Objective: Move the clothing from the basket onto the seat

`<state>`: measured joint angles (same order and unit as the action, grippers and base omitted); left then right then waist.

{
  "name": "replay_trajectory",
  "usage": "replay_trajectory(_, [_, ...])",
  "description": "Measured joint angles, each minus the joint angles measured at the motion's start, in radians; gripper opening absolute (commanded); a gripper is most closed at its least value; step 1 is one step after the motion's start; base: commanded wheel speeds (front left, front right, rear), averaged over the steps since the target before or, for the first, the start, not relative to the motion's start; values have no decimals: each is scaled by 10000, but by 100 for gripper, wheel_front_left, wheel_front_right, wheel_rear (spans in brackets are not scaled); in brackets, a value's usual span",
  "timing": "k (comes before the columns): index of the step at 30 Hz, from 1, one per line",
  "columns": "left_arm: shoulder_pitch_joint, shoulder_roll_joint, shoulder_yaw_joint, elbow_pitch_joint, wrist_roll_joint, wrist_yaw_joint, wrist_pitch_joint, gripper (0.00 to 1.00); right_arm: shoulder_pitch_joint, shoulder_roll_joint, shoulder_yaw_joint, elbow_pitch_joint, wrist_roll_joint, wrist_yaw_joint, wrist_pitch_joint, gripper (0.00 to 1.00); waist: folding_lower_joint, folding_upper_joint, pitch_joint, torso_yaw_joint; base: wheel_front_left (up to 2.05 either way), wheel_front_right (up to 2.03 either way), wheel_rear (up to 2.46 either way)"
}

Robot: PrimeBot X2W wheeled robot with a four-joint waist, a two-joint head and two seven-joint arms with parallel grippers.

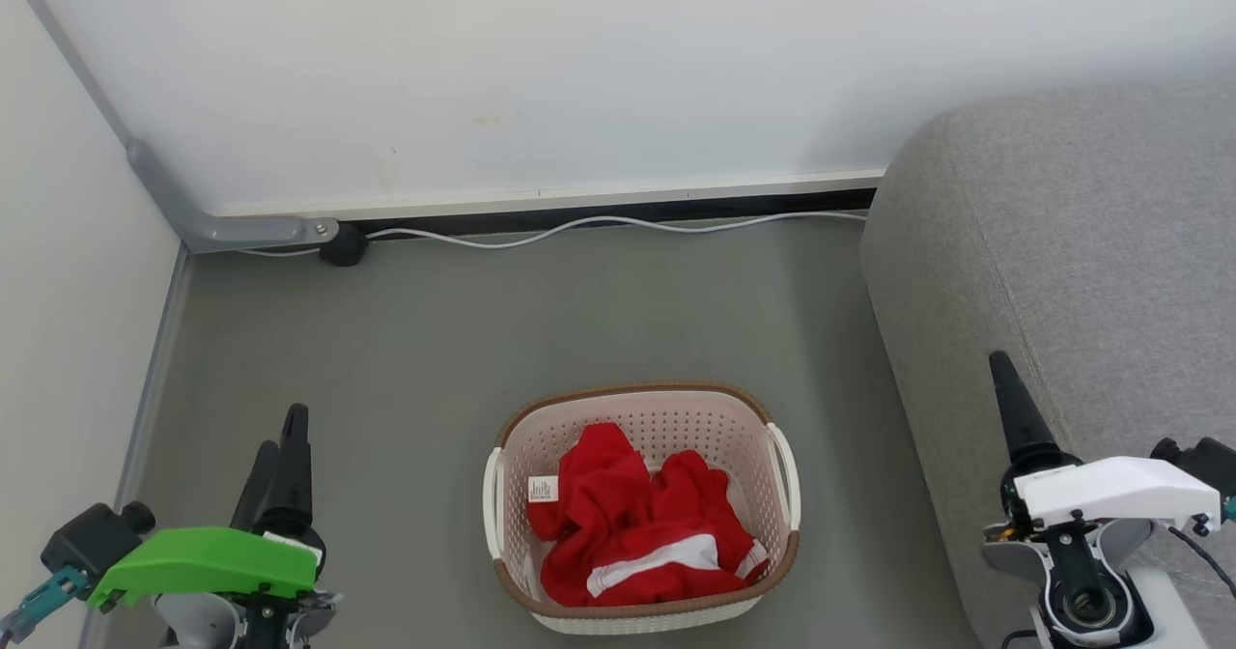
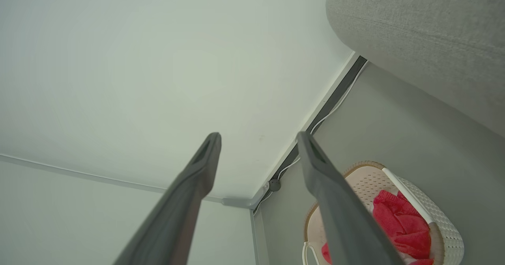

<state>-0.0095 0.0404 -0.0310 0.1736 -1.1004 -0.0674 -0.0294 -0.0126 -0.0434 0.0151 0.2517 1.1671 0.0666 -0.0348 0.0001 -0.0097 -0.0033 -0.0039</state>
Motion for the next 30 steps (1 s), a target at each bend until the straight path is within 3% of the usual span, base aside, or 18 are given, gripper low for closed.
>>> replay_trajectory(30, [287, 370, -1254, -754, 5225, 727, -1011, 100, 0, -146, 1484, -284, -4069, -675, -970, 100, 0, 0, -6, -5, 0, 0, 0])
